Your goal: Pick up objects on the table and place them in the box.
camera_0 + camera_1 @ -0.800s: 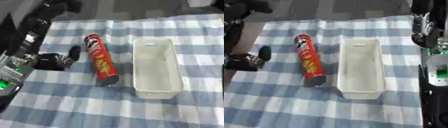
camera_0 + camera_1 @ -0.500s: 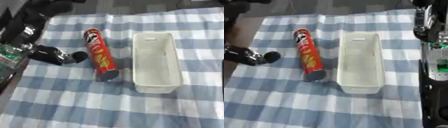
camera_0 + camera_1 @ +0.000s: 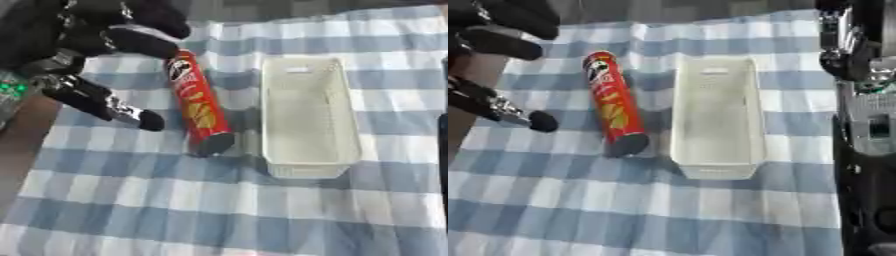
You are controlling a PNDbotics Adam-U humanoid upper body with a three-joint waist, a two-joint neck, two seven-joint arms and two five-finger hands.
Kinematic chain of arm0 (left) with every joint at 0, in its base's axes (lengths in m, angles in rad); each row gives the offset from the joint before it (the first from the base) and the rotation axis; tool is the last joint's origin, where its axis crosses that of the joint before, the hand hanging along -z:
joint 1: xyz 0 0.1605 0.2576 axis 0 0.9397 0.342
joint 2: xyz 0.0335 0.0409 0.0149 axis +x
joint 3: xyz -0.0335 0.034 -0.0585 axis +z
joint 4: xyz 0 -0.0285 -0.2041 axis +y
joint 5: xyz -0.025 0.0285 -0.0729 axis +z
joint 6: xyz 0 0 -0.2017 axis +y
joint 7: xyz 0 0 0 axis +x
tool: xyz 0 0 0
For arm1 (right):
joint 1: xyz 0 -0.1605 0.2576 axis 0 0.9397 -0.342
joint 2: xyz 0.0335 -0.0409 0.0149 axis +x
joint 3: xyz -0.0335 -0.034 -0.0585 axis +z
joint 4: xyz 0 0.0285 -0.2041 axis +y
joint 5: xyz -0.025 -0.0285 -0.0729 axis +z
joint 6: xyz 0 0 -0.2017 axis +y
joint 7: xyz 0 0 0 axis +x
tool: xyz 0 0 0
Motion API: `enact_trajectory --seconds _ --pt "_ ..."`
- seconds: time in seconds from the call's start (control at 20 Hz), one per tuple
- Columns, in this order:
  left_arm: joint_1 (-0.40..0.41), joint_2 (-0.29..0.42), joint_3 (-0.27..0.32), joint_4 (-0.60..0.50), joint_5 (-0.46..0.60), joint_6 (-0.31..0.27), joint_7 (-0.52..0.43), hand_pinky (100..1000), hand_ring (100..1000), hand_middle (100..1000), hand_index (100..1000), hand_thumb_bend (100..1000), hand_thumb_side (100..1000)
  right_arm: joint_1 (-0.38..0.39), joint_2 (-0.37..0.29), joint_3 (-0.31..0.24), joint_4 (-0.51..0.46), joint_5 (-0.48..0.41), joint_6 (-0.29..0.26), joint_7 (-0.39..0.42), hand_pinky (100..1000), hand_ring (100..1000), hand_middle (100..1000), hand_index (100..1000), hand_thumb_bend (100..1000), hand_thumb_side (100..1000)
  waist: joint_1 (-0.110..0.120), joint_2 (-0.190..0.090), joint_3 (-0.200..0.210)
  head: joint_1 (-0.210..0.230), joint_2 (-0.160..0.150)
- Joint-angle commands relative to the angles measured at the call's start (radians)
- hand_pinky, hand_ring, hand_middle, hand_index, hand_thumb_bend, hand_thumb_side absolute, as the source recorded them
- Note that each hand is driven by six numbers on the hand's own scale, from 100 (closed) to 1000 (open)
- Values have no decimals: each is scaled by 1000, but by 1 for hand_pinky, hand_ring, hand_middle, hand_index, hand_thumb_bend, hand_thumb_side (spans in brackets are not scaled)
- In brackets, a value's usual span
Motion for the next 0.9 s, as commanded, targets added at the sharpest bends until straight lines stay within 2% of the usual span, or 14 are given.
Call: enact_trajectory --seconds 0.05,0.25,0.5,0.55,0.6,0.65,0.75,0.8,0.85,0.9 --pt "-27 63 -5 -11 -66 -29 73 683 684 704 824 828 252 -12 -7 6 -7 -17 1 17 752 830 937 902 100 802 0 -22 1 -3 -1" --pt "-53 96 -22 -11 -140 -19 116 721 685 704 833 840 337 -13 -11 8 0 -30 -1 33 752 830 936 900 100 802 4 -22 0 1 0" --pt "-84 118 -51 -11 -212 -4 140 739 683 703 836 846 389 -14 -13 10 7 -43 -5 47 752 829 936 900 100 801 9 -22 -10 7 -1" --pt "-90 121 -56 -11 -224 -2 143 749 681 700 837 848 432 -14 -14 11 8 -45 -5 49 752 829 937 900 100 801 10 -22 -12 8 -1" --pt "-99 125 -60 -11 -237 1 144 749 681 700 837 849 438 -14 -14 12 9 -47 -6 52 752 829 937 900 100 800 12 -22 -14 9 -1" --pt "-106 127 -65 -11 -250 4 146 684 678 696 835 850 460 -14 -14 13 10 -49 -6 55 752 829 937 900 100 800 14 -22 -16 11 -1" --pt "-114 126 -80 -11 -264 14 143 603 672 693 830 850 398 -14 -13 17 11 -53 -7 61 751 829 937 900 100 800 17 -22 -21 14 -4" --pt "-112 123 -92 -11 -258 19 136 603 672 693 830 850 398 -14 -12 18 11 -55 -8 64 751 829 937 900 100 800 18 -22 -24 16 -6" --pt "-109 119 -103 -11 -244 24 126 500 664 690 822 845 287 -14 -12 18 11 -57 -7 67 751 829 937 900 100 800 19 -21 -27 17 -9" --pt "-103 114 -115 -11 -220 29 110 462 661 689 819 843 247 -15 -11 19 11 -59 -7 69 751 829 937 900 100 800 20 -20 -31 18 -12"
